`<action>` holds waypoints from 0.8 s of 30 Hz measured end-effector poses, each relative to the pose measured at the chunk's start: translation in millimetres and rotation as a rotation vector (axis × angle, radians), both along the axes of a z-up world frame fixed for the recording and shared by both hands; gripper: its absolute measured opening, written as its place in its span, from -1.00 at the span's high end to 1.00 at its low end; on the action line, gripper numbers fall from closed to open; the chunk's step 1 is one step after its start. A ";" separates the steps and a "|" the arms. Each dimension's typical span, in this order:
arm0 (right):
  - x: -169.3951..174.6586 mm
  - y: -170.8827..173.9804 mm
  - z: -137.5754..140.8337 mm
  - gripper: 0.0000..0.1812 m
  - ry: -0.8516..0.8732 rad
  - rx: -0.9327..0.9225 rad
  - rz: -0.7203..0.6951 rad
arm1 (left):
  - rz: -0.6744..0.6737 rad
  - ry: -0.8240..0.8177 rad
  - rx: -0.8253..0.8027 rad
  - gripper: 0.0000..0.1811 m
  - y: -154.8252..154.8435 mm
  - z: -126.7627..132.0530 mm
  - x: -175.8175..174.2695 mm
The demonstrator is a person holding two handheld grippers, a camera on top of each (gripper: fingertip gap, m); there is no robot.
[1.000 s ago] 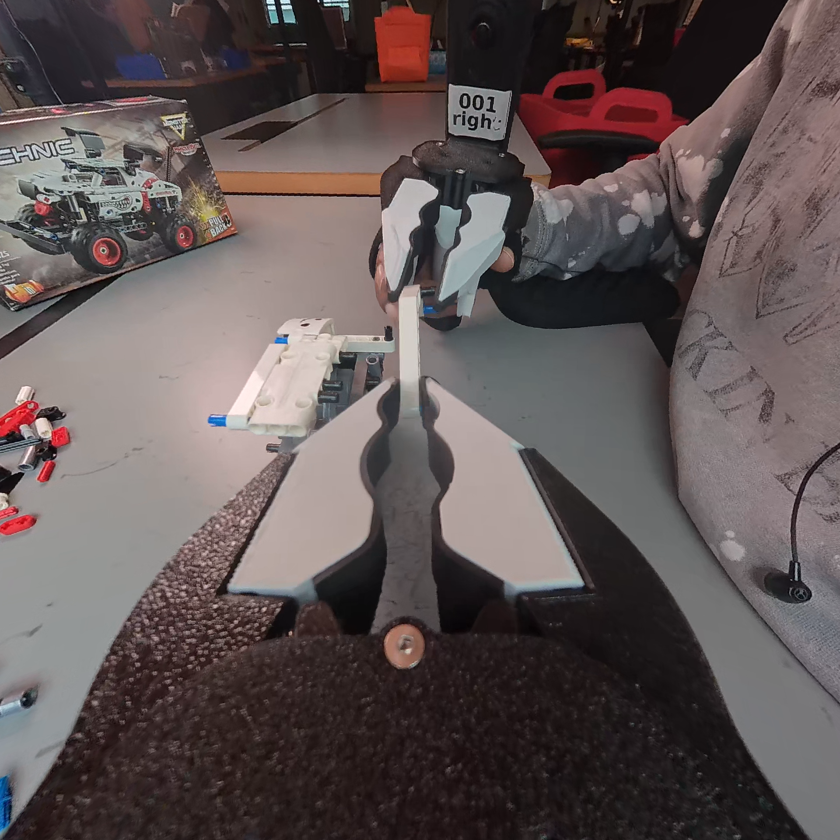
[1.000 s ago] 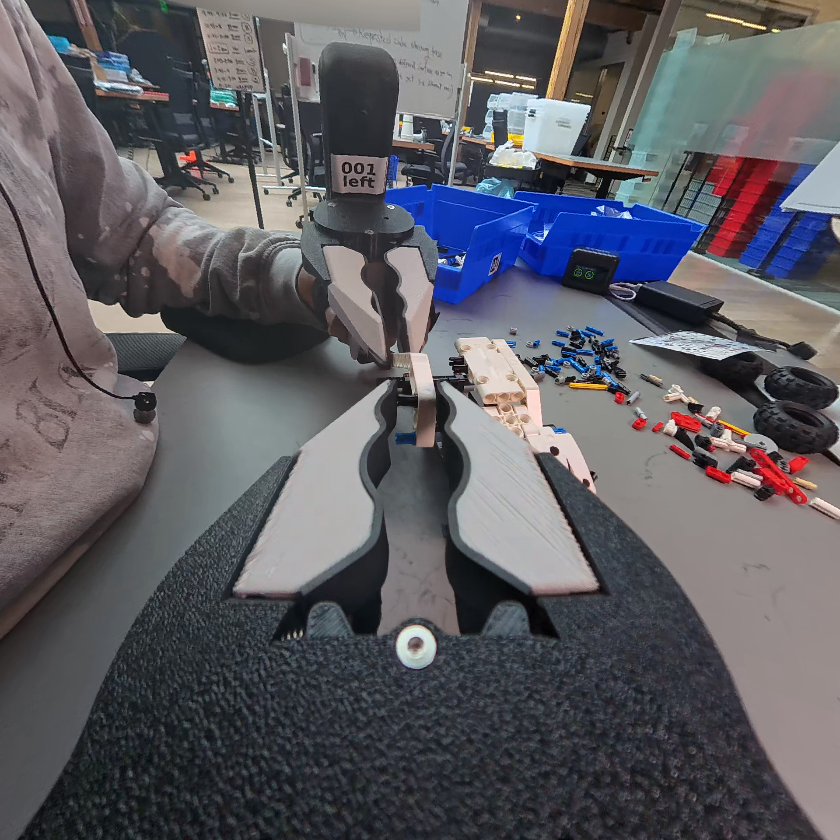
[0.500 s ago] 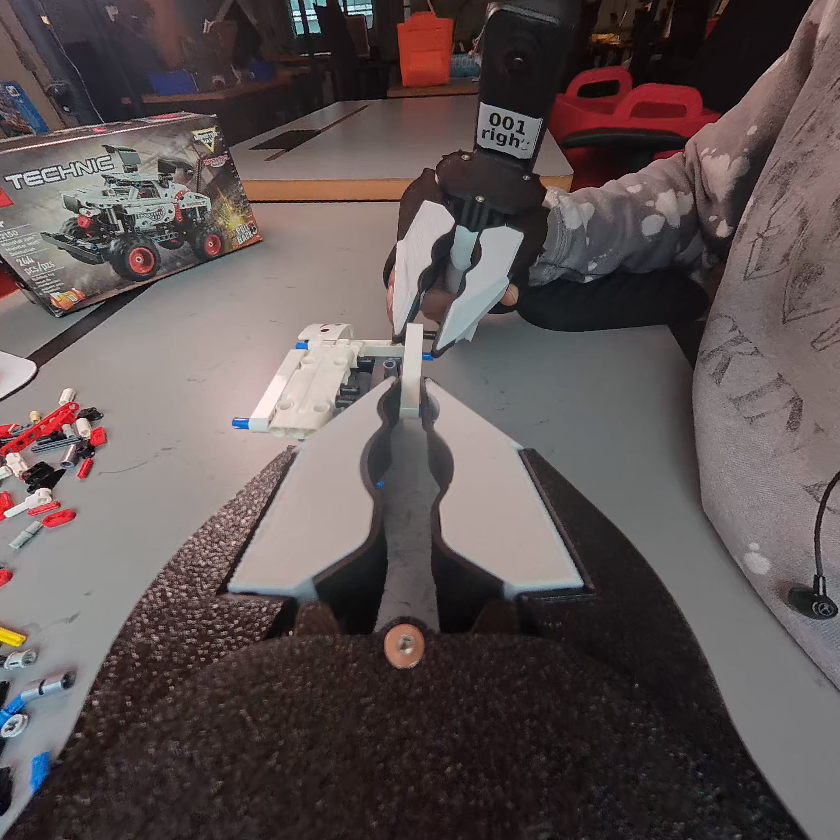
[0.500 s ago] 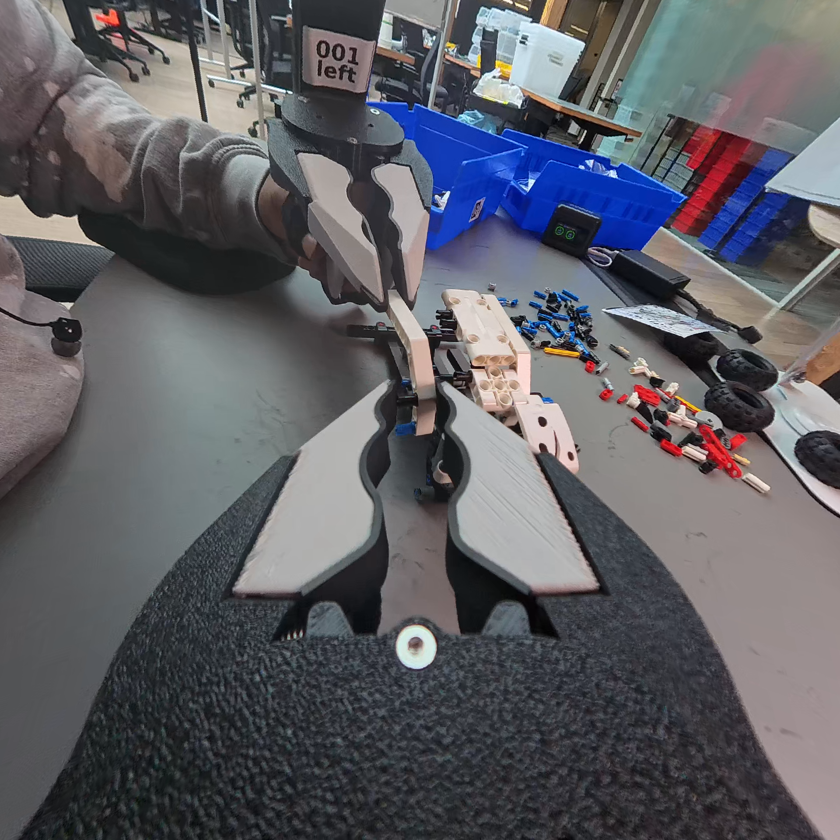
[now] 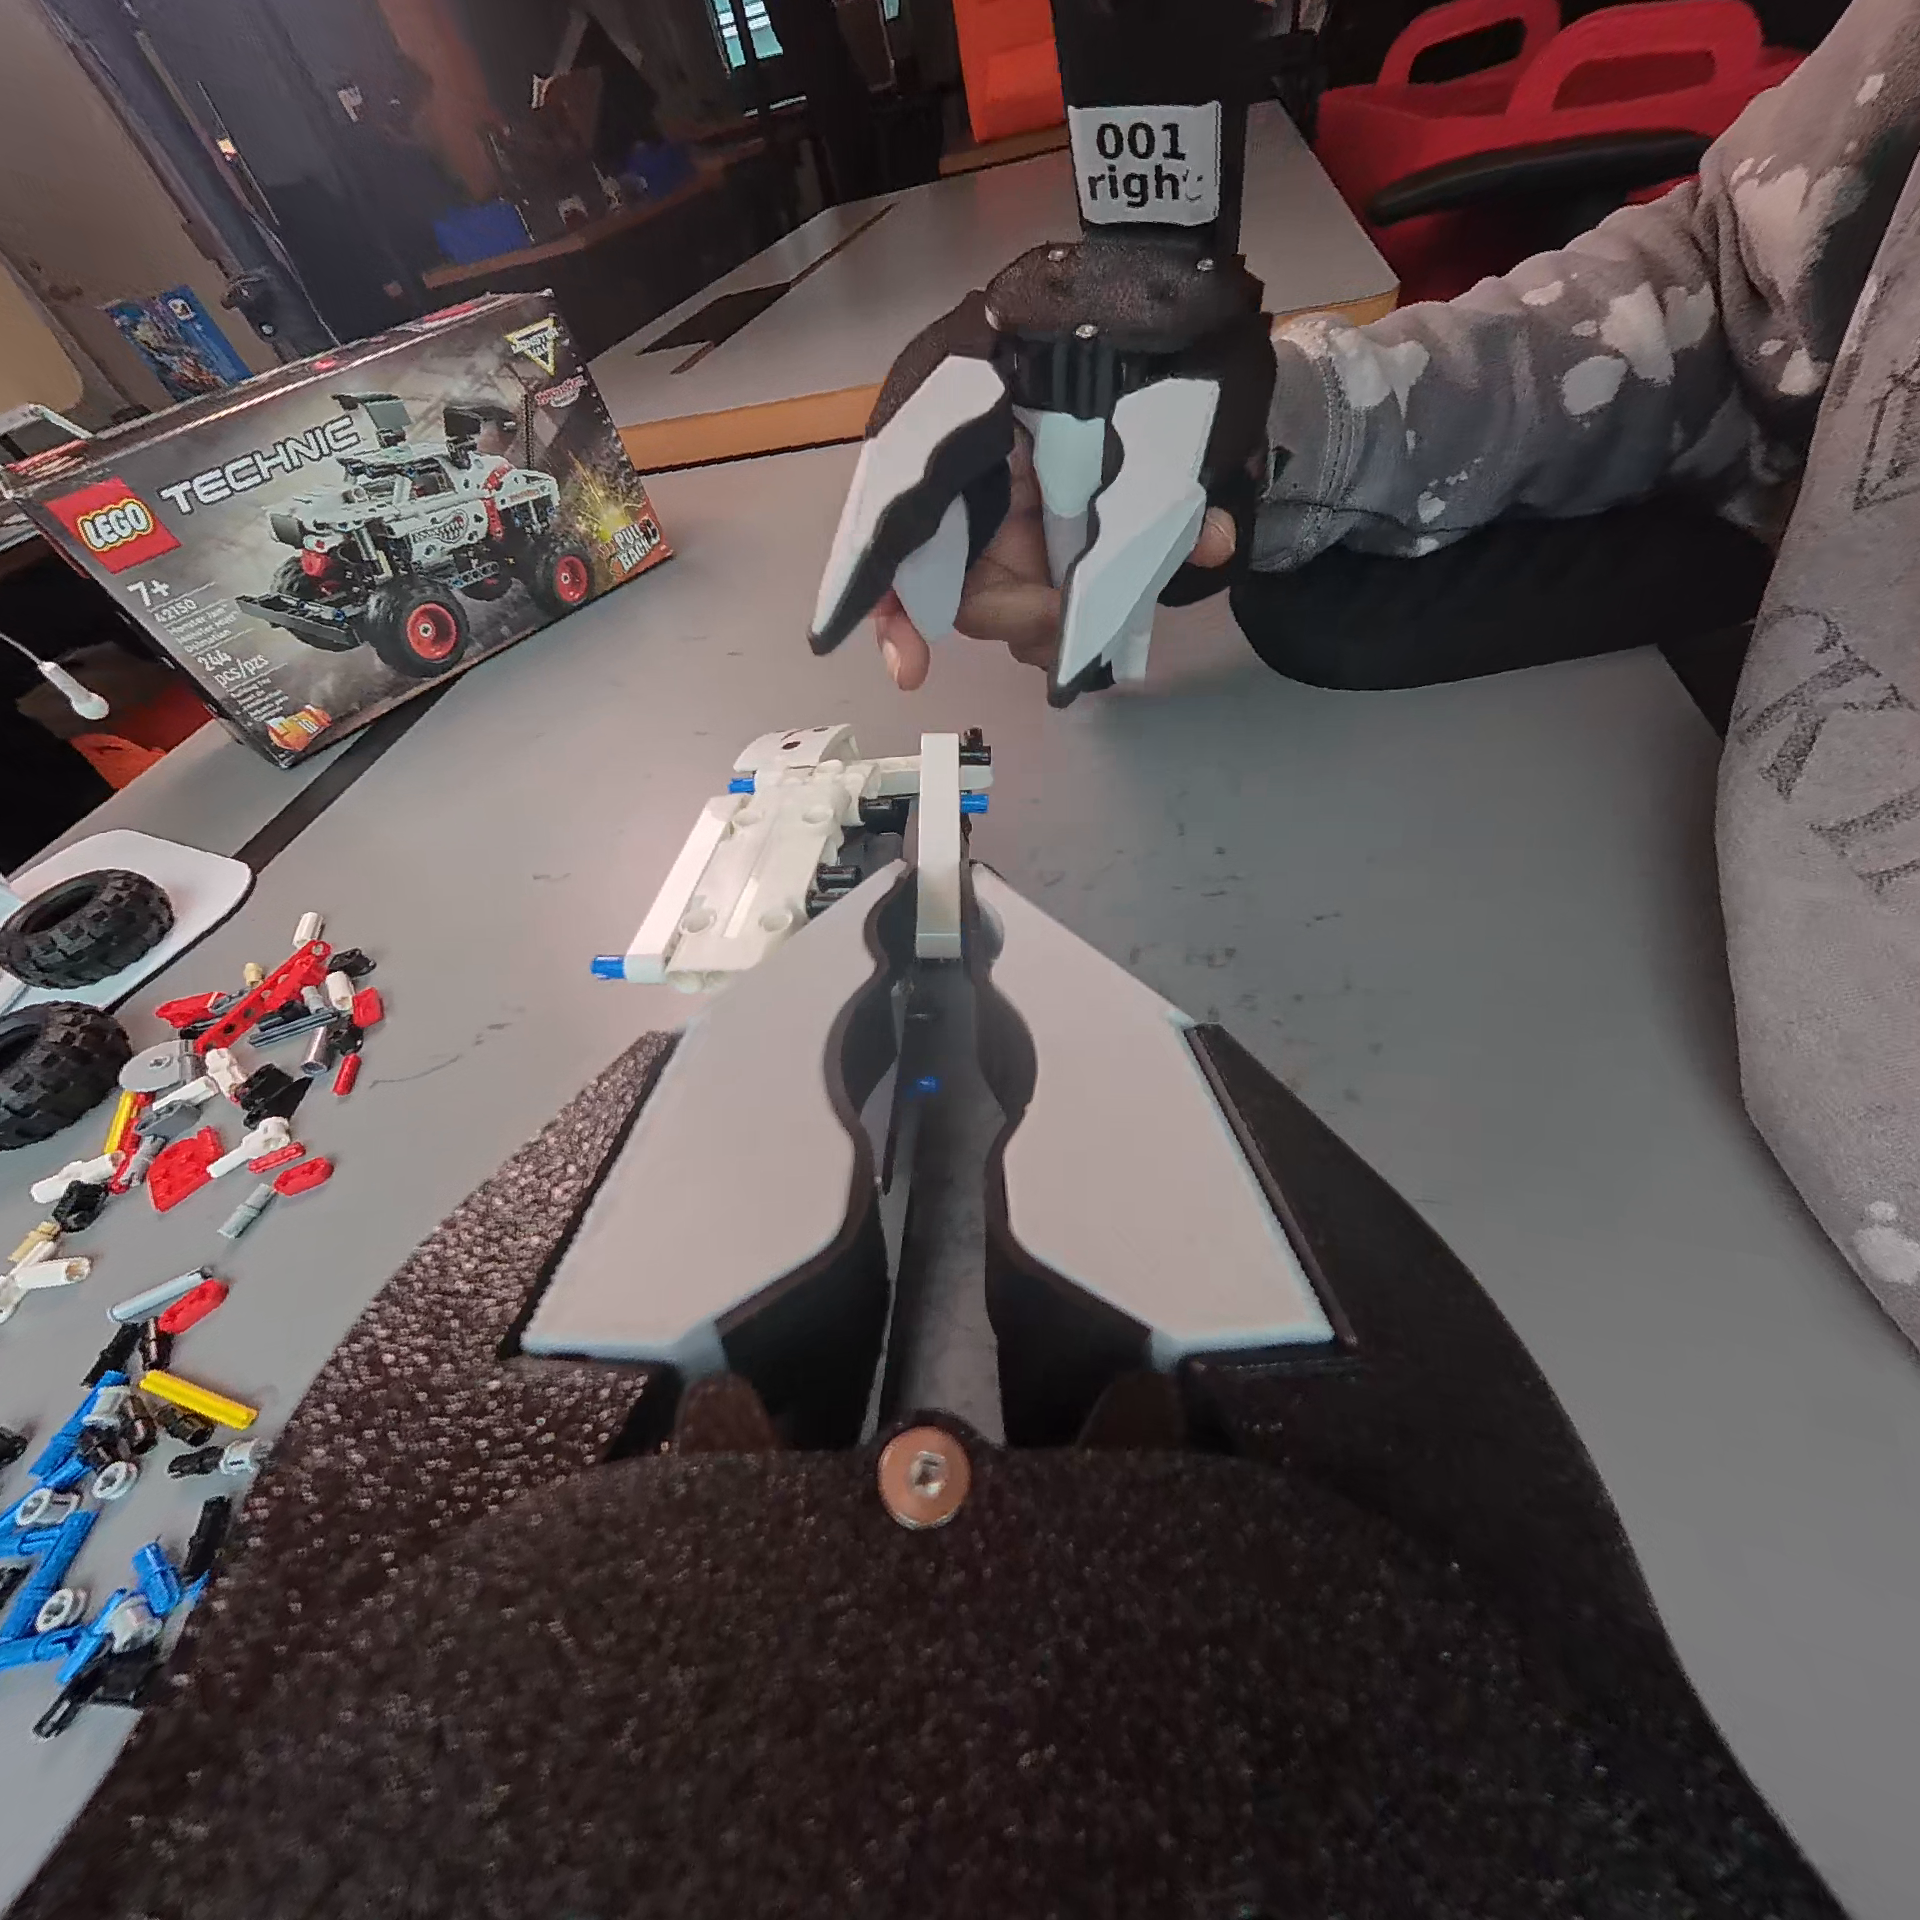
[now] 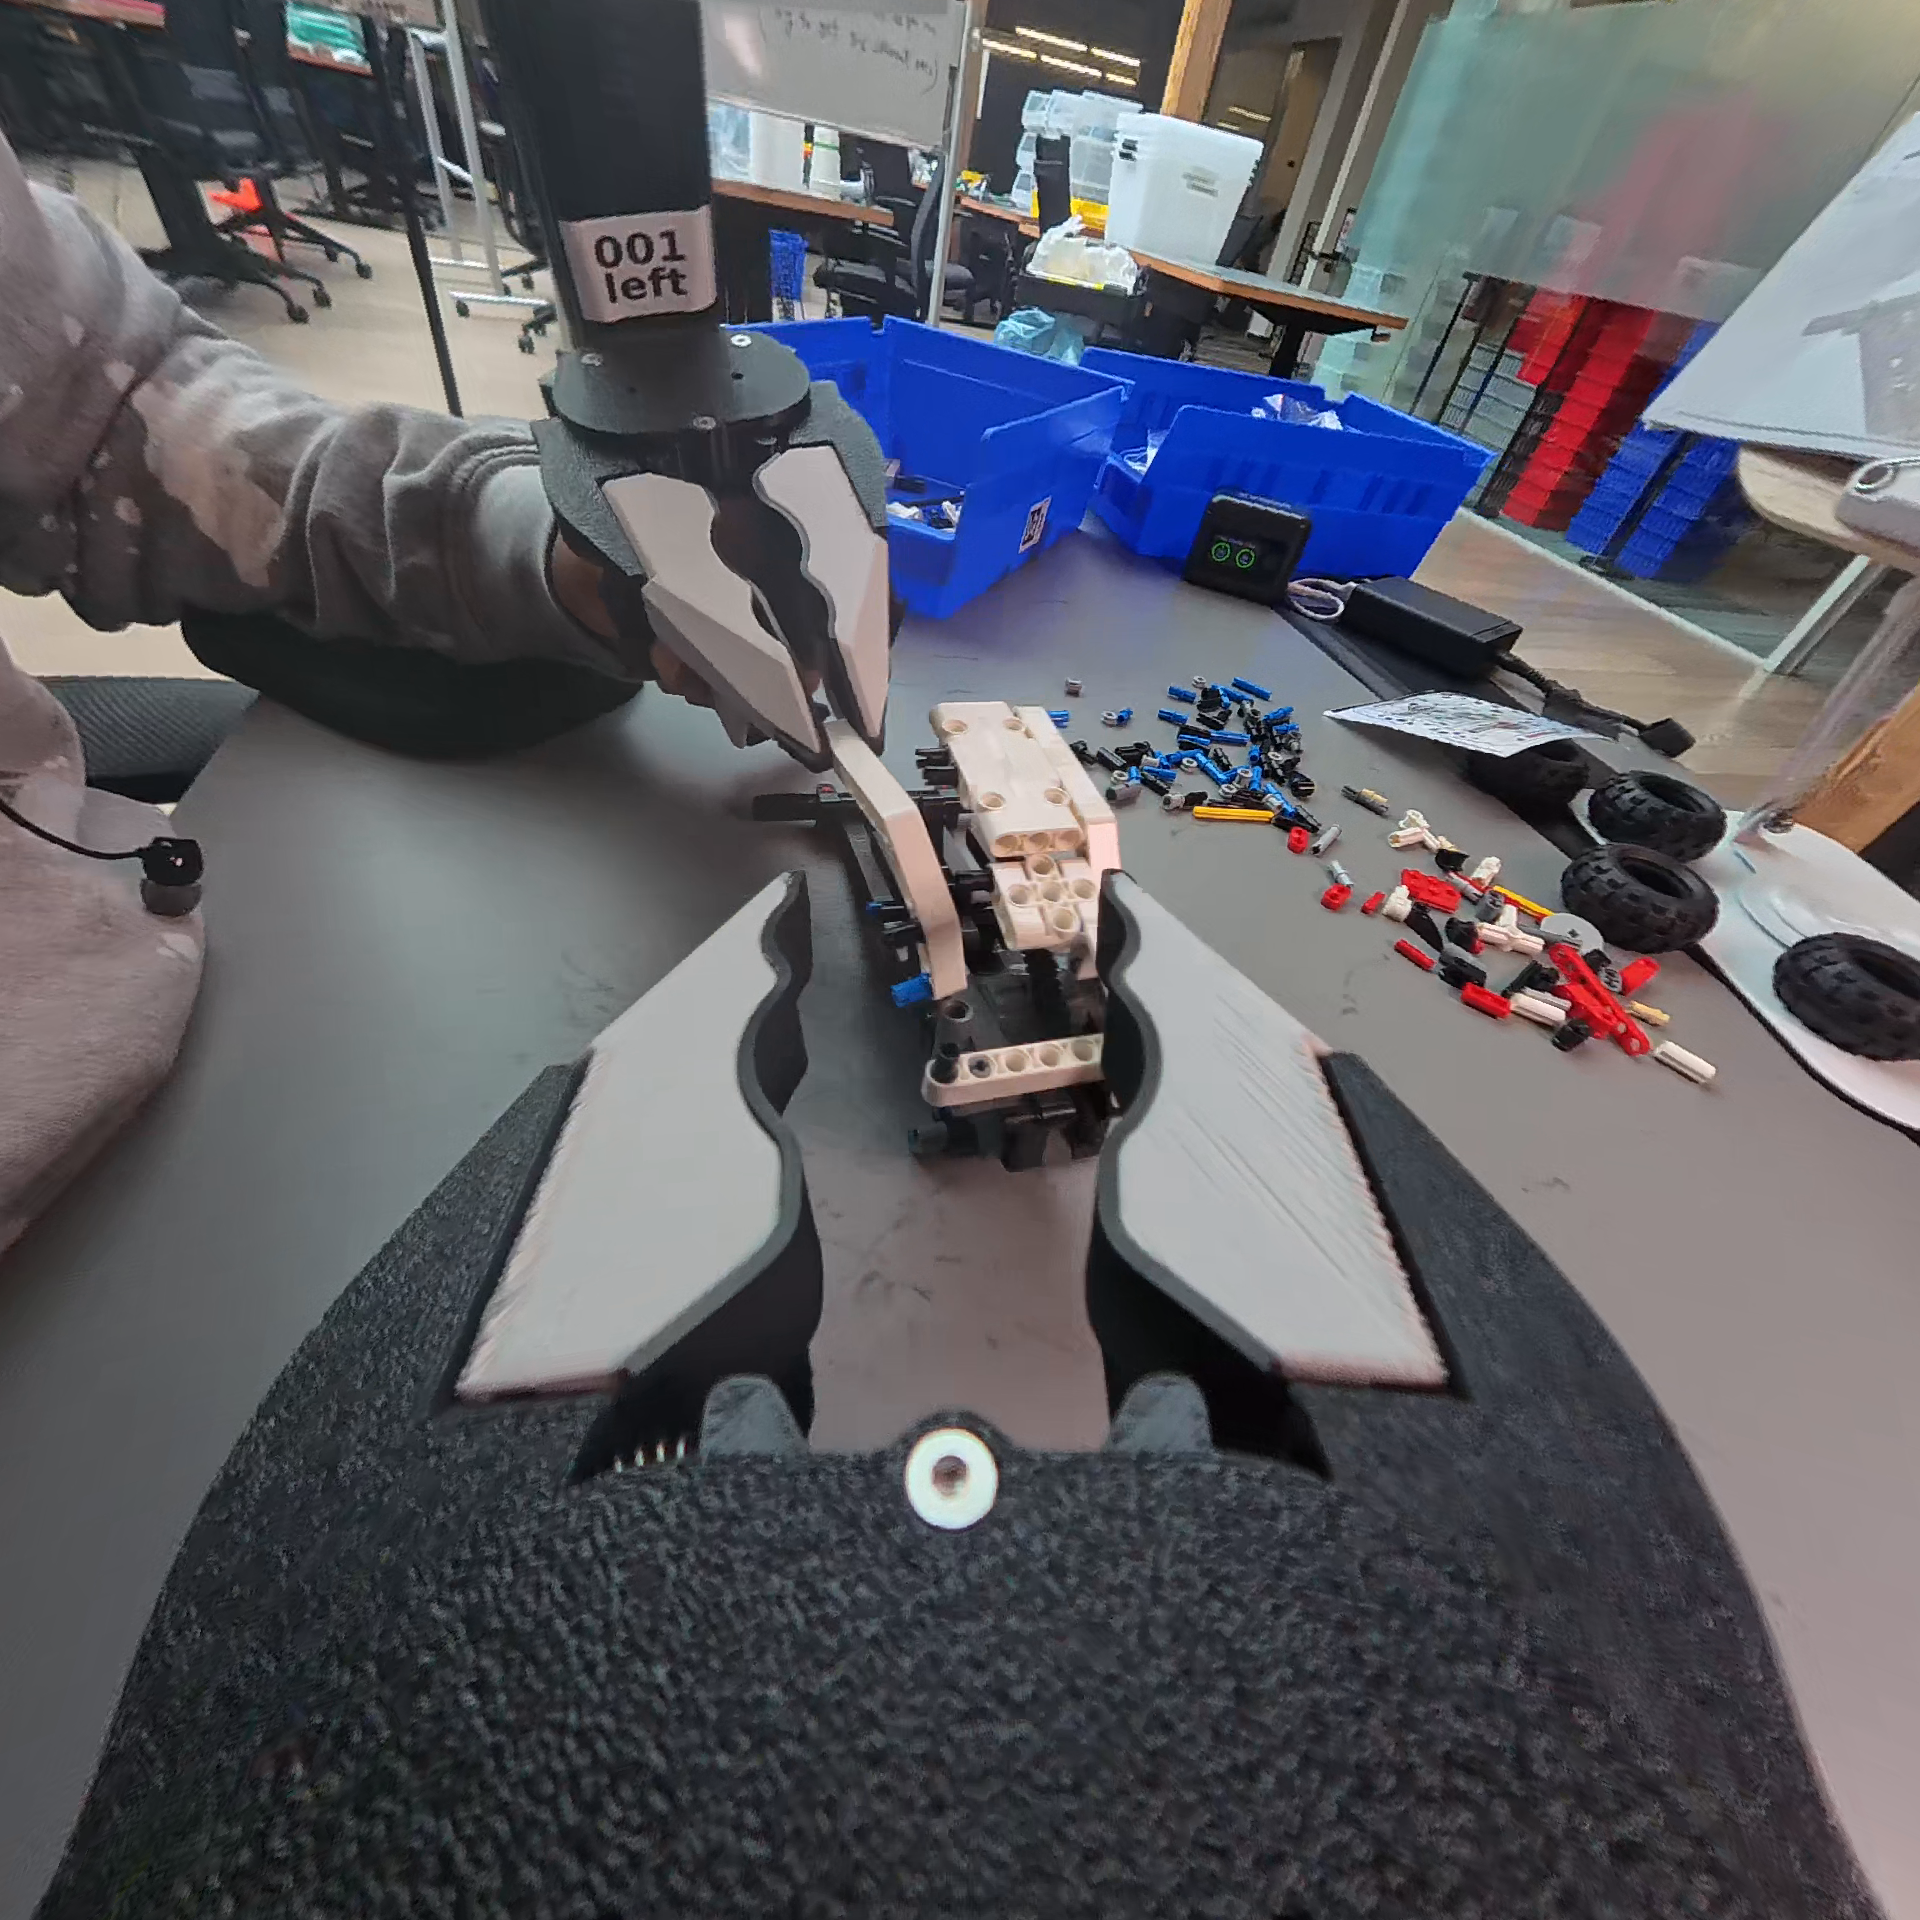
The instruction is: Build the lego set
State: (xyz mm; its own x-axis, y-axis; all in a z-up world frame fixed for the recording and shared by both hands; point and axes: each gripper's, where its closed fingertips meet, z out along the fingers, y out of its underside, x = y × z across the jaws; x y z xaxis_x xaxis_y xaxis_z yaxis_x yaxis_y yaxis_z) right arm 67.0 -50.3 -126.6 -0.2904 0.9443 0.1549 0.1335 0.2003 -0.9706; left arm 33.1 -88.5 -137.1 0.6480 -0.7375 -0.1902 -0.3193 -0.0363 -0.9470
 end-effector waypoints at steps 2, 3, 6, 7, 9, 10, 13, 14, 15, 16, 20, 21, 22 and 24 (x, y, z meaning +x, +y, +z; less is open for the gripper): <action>2.6 16.5 0.6 0.34 -0.018 -0.021 -0.029 | -0.008 0.000 -0.003 0.91 -0.6 0.5 -0.8; 3.2 24.2 -1.7 0.31 -0.039 -0.029 -0.035 | -0.017 -0.003 -0.004 0.91 -1.6 1.5 -1.1; -1.4 45.3 -7.0 0.42 -0.100 -0.121 -0.020 | -0.075 -0.035 -0.014 0.91 -9.2 8.3 -0.7; -5.1 51.5 -5.9 0.43 -0.113 -0.181 -0.008 | -0.085 -0.049 -0.014 0.91 -11.0 11.2 -1.9; -12.1 54.0 -6.5 0.42 -0.171 -0.294 0.058 | -0.096 -0.064 -0.005 0.91 -14.2 16.1 -5.6; -16.7 53.7 -10.3 0.41 -0.211 -0.306 0.079 | -0.102 -0.071 -0.005 0.91 -16.0 17.7 -7.2; -25.0 41.5 -37.5 0.48 -0.355 -0.169 0.156 | -0.115 -0.088 -0.013 0.91 -19.1 19.0 -11.1; -25.5 36.3 -46.4 0.51 -0.391 -0.111 0.181 | -0.116 -0.089 -0.015 0.91 -19.4 18.4 -12.1; -28.6 33.7 -44.7 0.53 -0.370 -0.091 0.186 | -0.121 -0.090 -0.020 0.91 -19.9 17.4 -12.3; -29.6 31.4 -44.1 0.53 -0.359 -0.066 0.190 | -0.125 -0.091 -0.027 0.91 -20.1 15.9 -12.4; -25.1 23.0 -32.5 0.57 -0.187 0.129 0.161 | -0.144 -0.063 -0.049 0.91 -21.3 6.8 -10.4; -23.2 21.7 -30.7 0.58 -0.156 0.171 0.141 | -0.152 -0.049 -0.050 0.91 -22.3 4.4 -9.4; -21.8 21.9 -29.2 0.58 -0.120 0.222 0.111 | -0.155 -0.034 -0.048 0.91 -22.8 2.4 -8.4; -18.3 20.1 -27.2 0.58 -0.059 0.317 0.077 | -0.172 -0.006 -0.036 0.91 -25.6 0.2 -4.7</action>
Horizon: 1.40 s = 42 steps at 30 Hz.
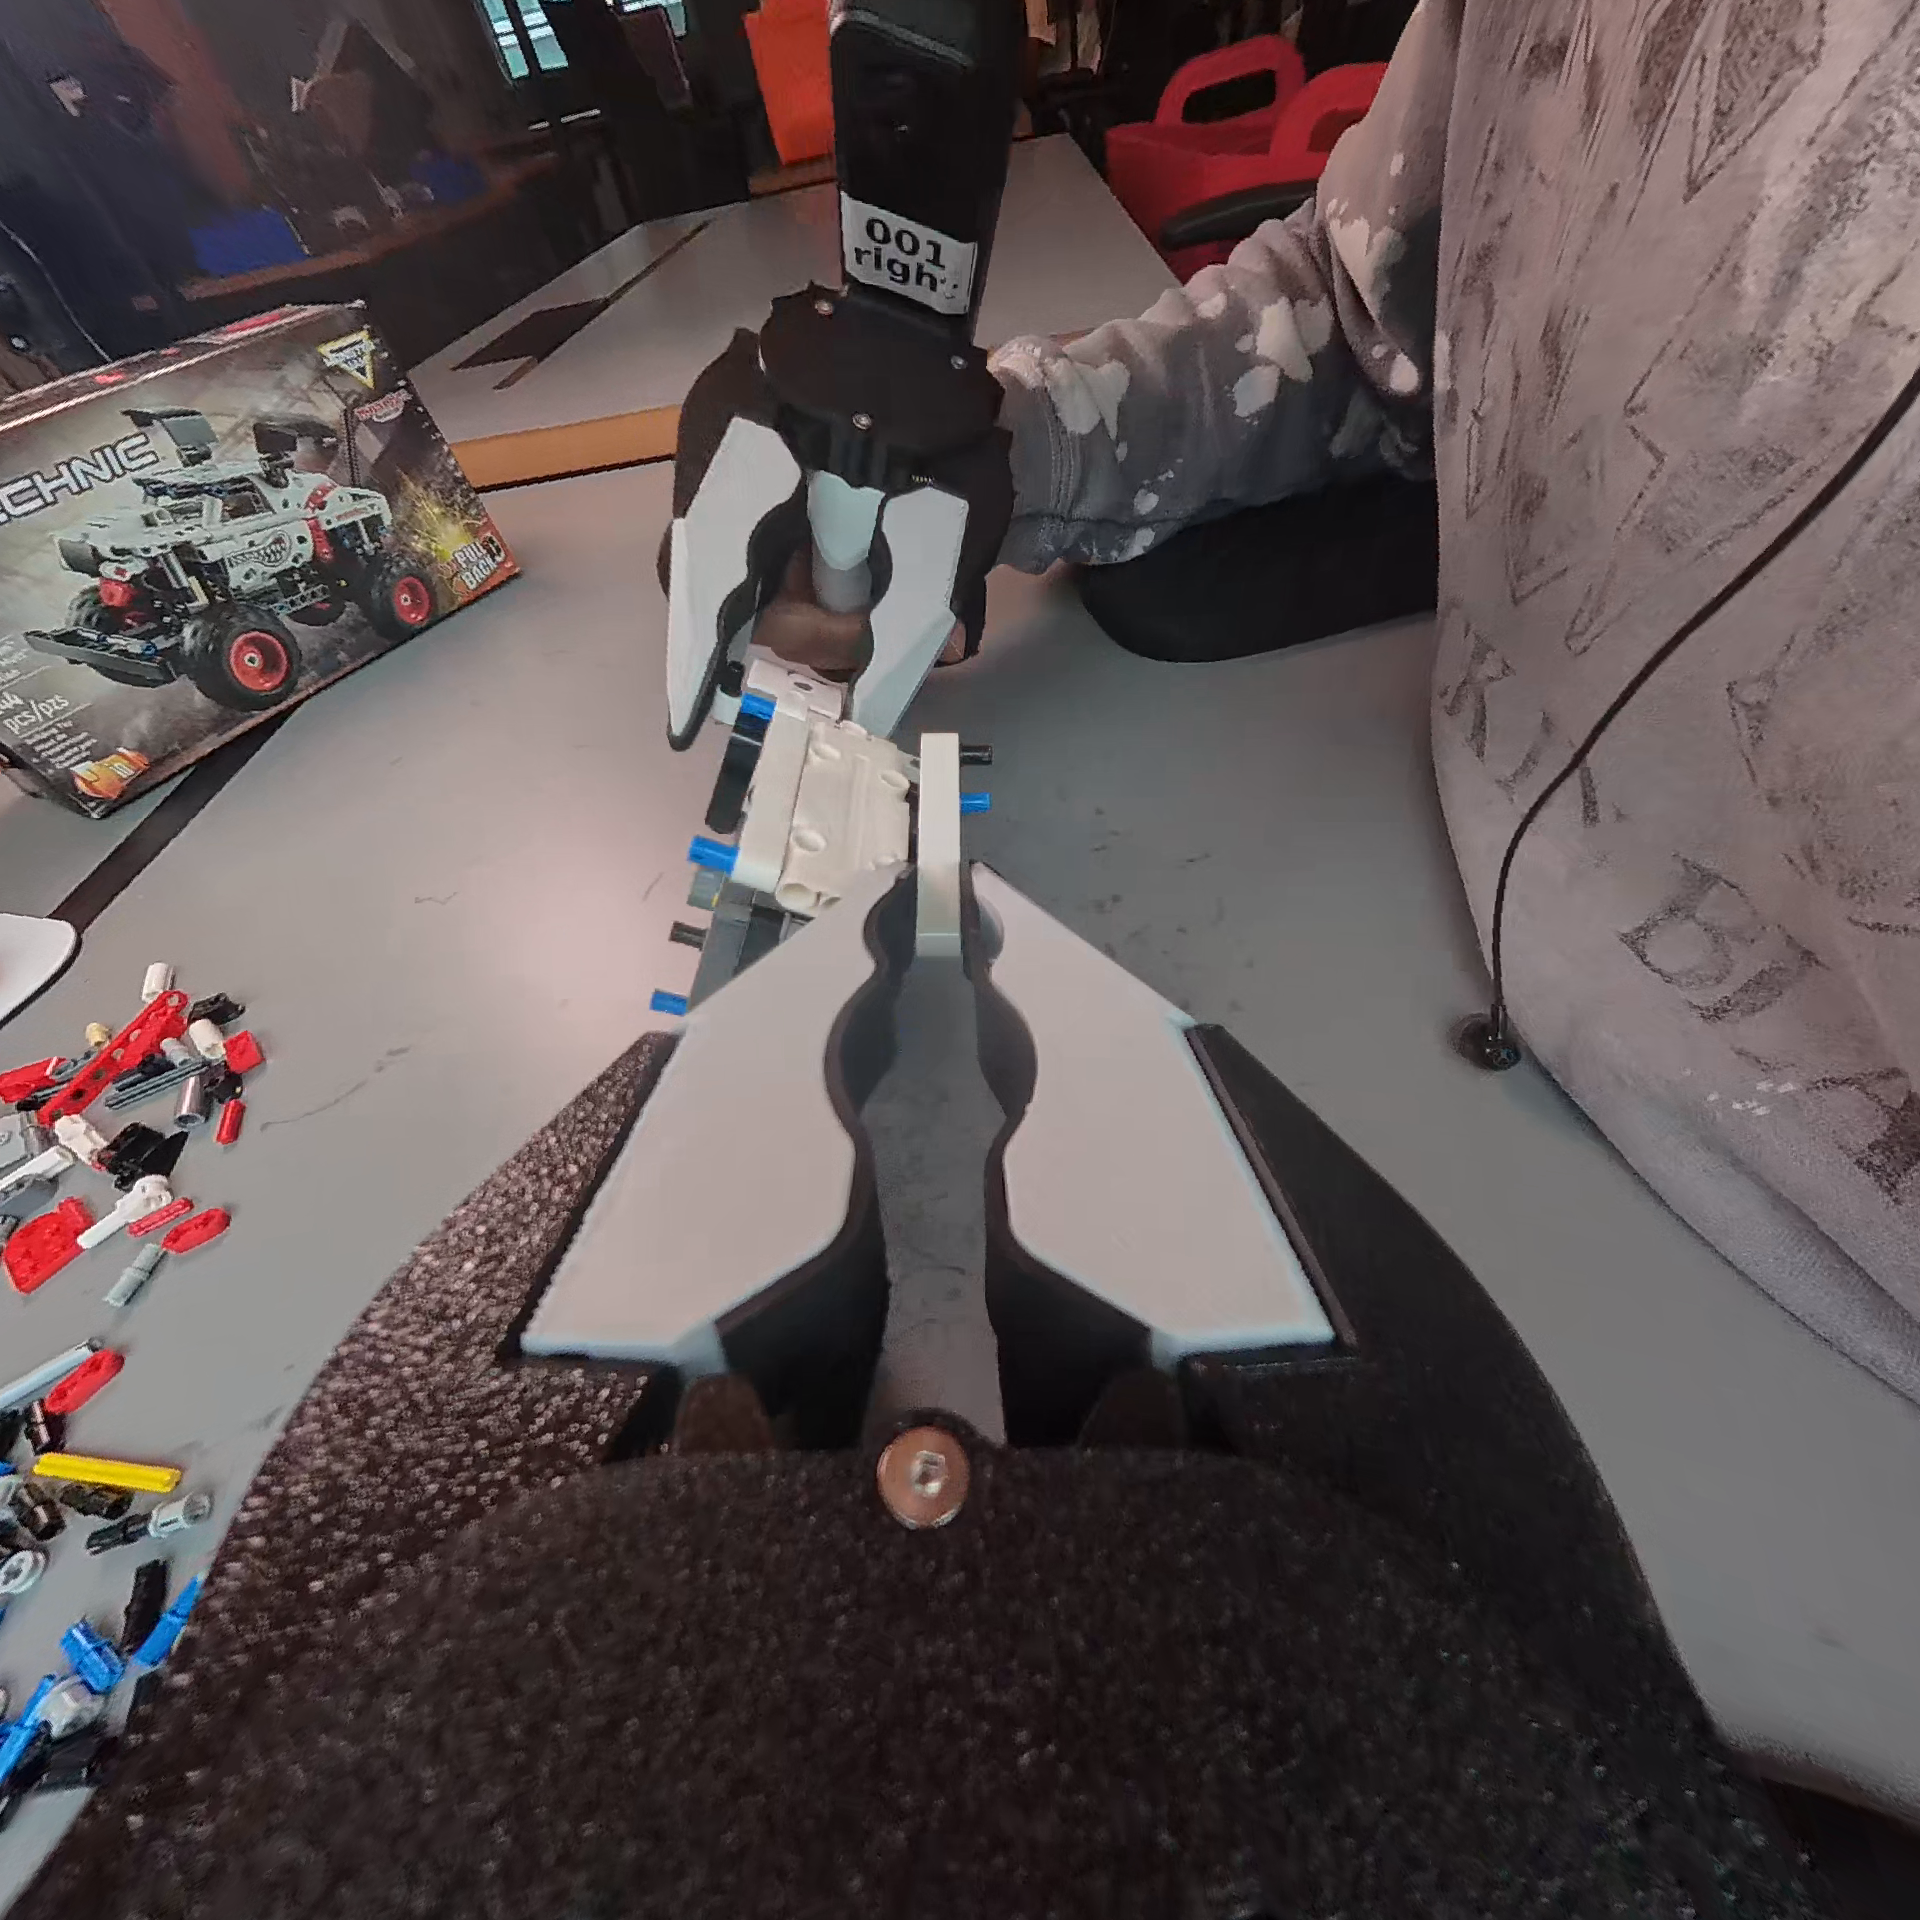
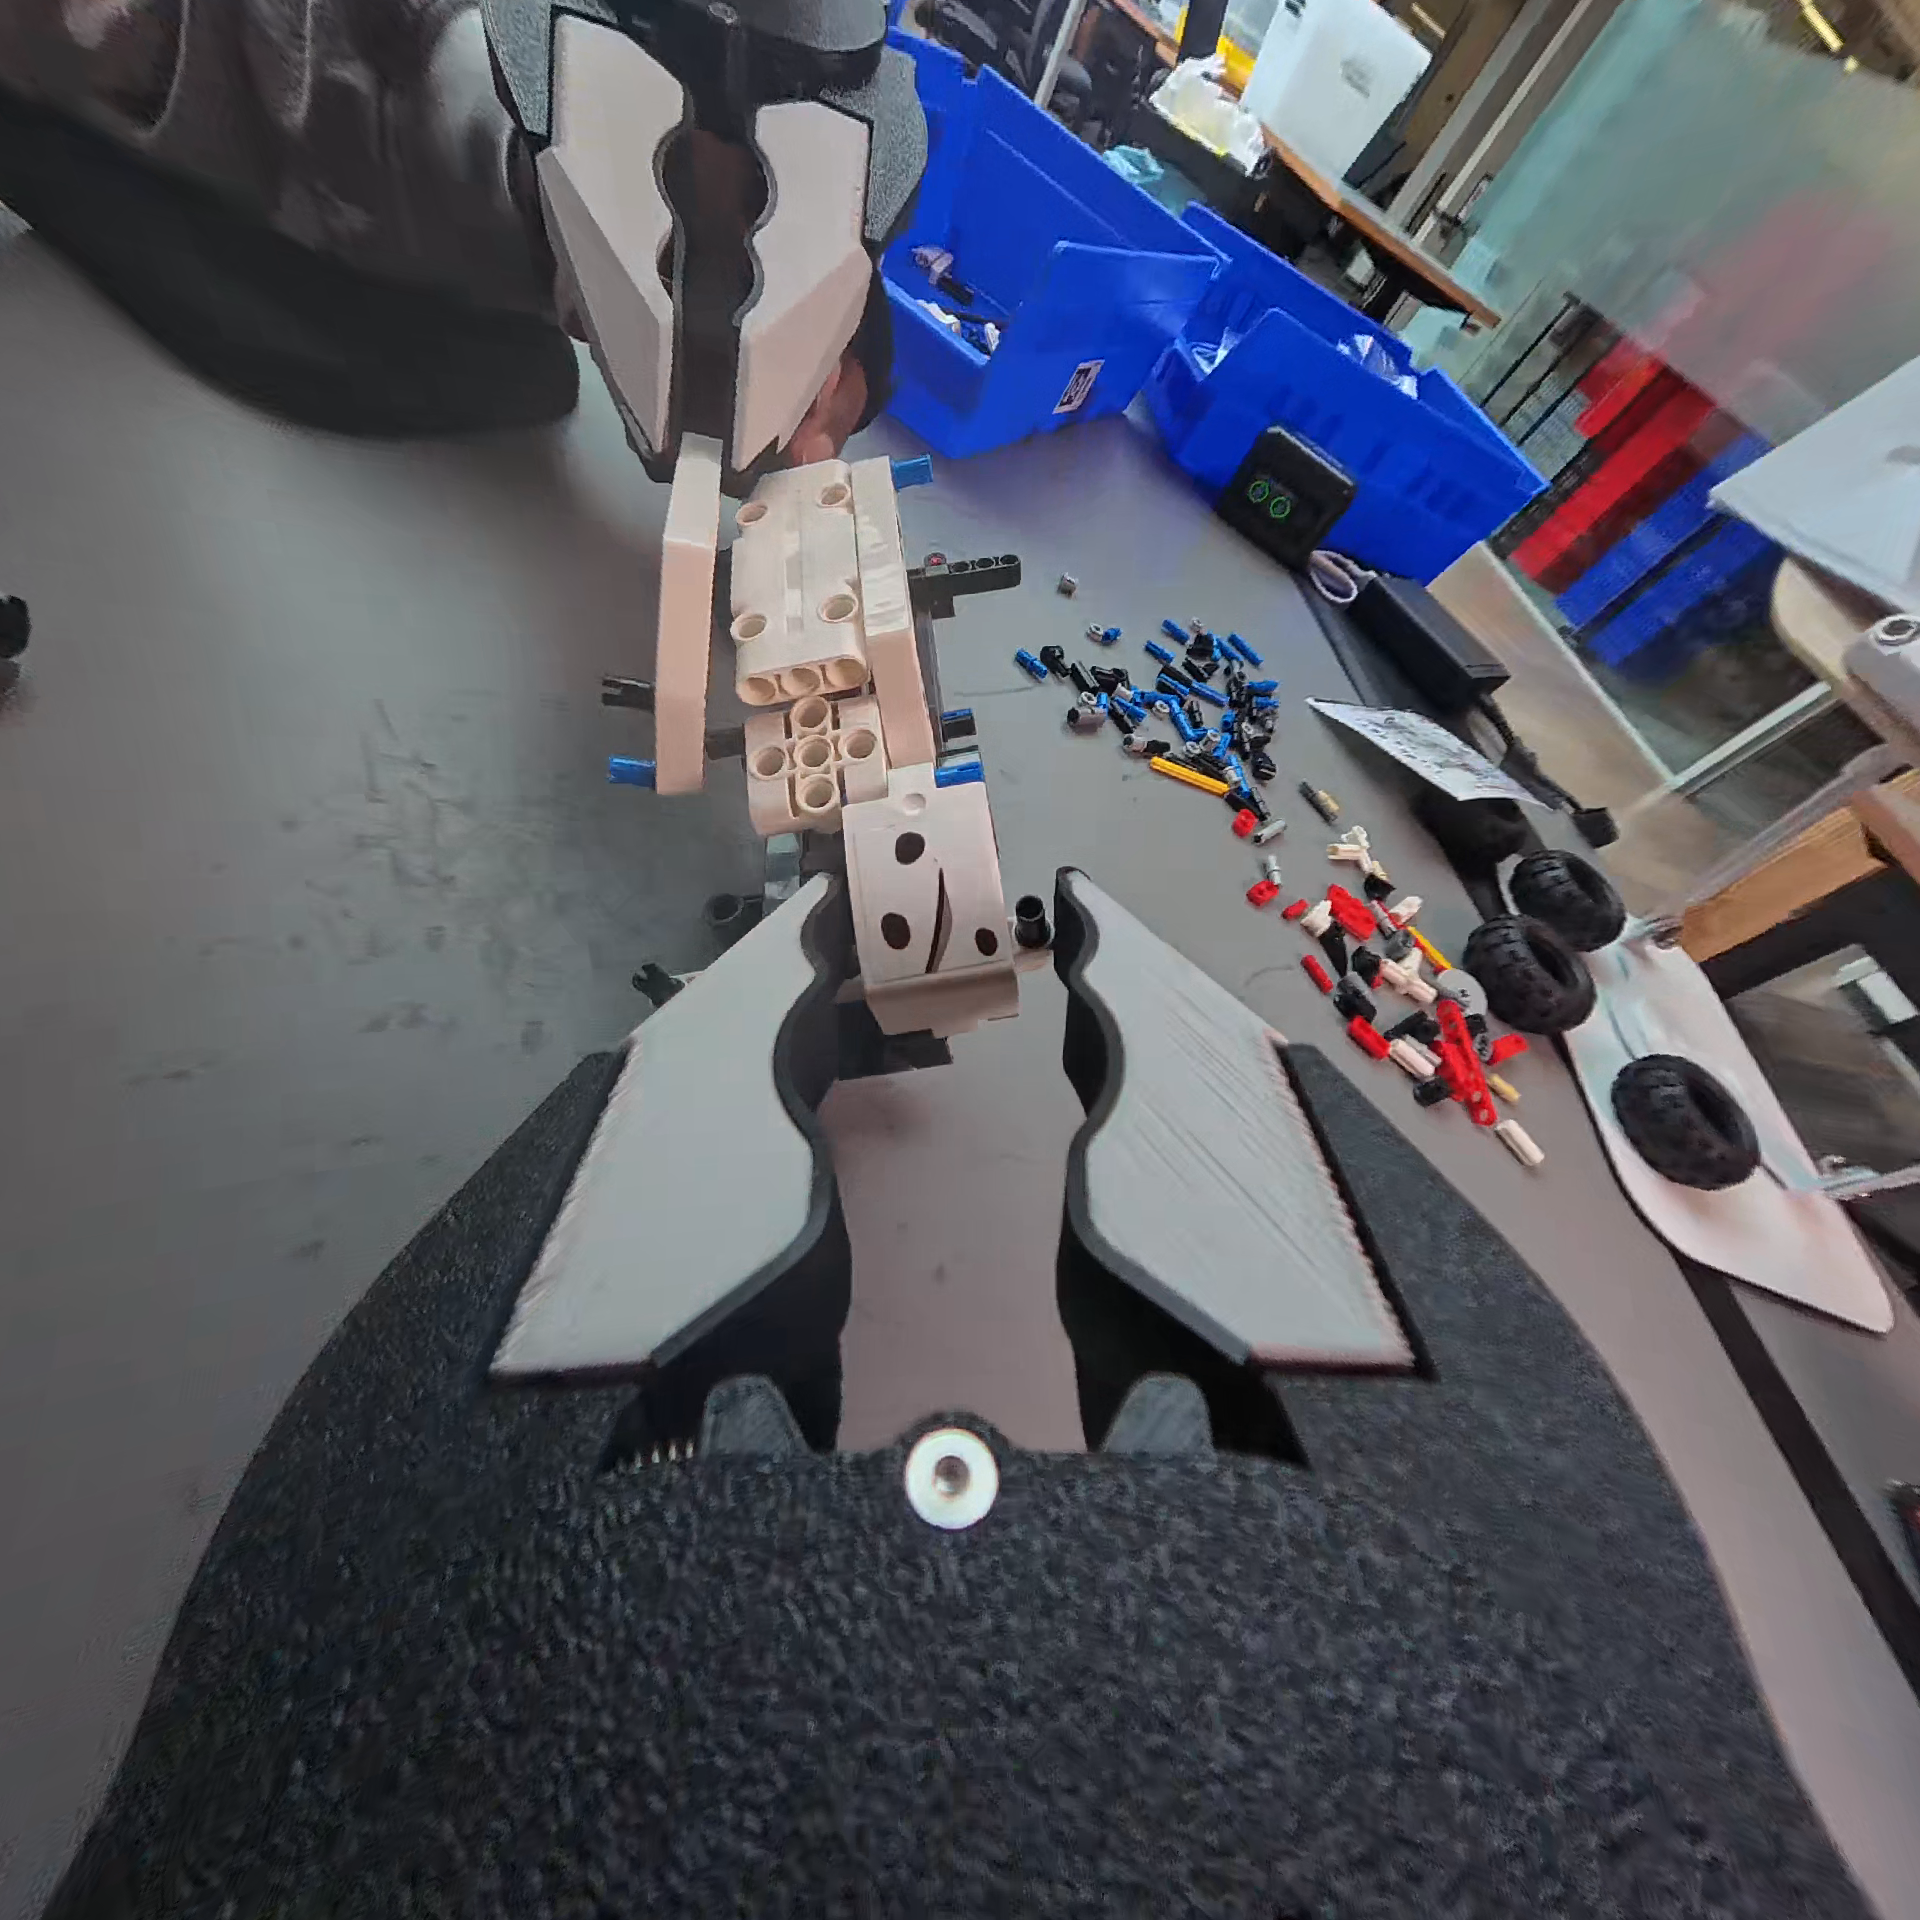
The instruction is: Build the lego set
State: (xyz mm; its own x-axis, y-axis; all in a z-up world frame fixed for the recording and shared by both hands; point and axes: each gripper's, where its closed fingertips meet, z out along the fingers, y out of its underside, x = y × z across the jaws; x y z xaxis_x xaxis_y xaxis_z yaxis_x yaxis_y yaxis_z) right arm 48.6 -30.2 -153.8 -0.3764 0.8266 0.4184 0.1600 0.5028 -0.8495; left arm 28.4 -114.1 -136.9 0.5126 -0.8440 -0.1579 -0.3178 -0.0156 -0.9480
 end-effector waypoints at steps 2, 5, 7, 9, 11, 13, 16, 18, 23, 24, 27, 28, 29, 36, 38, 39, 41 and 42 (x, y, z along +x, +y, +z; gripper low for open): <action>2.6 -3.6 1.4 0.58 0.038 0.045 -0.001 | -0.013 0.022 0.017 0.91 -2.3 -0.5 3.8; 3.4 -5.6 0.6 0.58 0.064 0.101 -0.003 | -0.022 0.054 0.031 0.90 -4.1 -2.5 6.7; 3.0 -6.2 0.4 0.58 0.076 0.121 0.000 | -0.022 0.062 0.036 0.91 -4.7 -3.0 6.8; 2.5 -6.2 0.3 0.58 0.082 0.132 -0.001 | -0.021 0.068 0.037 0.90 -4.8 -3.5 6.4; 2.2 -5.9 0.2 0.58 0.083 0.130 -0.003 | -0.019 0.071 0.040 0.91 -4.7 -3.6 6.1; 2.3 -6.1 0.2 0.58 0.087 0.136 -0.004 | -0.016 0.073 0.043 0.91 -4.5 -3.7 5.8; 2.0 -5.9 0.0 0.58 0.090 0.145 -0.008 | -0.012 0.081 0.048 0.91 -4.2 -4.3 5.3; 1.9 -5.9 -0.1 0.58 0.092 0.147 -0.009 | -0.010 0.084 0.049 0.91 -4.1 -4.5 5.2; 1.9 -5.8 -0.2 0.58 0.097 0.157 -0.010 | -0.005 0.090 0.052 0.91 -3.9 -4.9 4.8; 1.8 -5.5 -0.2 0.58 0.098 0.160 -0.012 | -0.002 0.093 0.053 0.91 -3.5 -5.0 4.6; 1.9 -5.6 -0.2 0.58 0.100 0.160 -0.011 | 0.002 0.101 0.057 0.91 -3.5 -4.8 4.4; 1.9 -5.4 -0.3 0.58 0.100 0.159 -0.012 | 0.004 0.103 0.059 0.91 -3.3 -4.7 4.3; 1.8 -5.4 -0.4 0.57 0.099 0.154 -0.012 | 0.007 0.105 0.061 0.91 -3.0 -4.8 4.2; 0.4 -4.0 -0.5 0.57 0.083 0.106 -0.017 | 0.022 0.127 0.079 0.91 -2.3 -5.4 3.6; -0.3 -3.1 -0.4 0.57 0.075 0.086 -0.018 | 0.026 0.135 0.086 0.91 -1.8 -5.9 3.6; -0.8 -2.8 -0.4 0.57 0.073 0.080 -0.018 | 0.027 0.139 0.087 0.91 -1.7 -6.5 3.6; -1.0 -2.4 -0.3 0.57 0.070 0.070 -0.019 | 0.029 0.145 0.090 0.91 -1.7 -7.0 3.5; -1.1 -2.3 -0.3 0.57 0.069 0.067 -0.020 | 0.029 0.147 0.091 0.91 -1.8 -7.0 3.6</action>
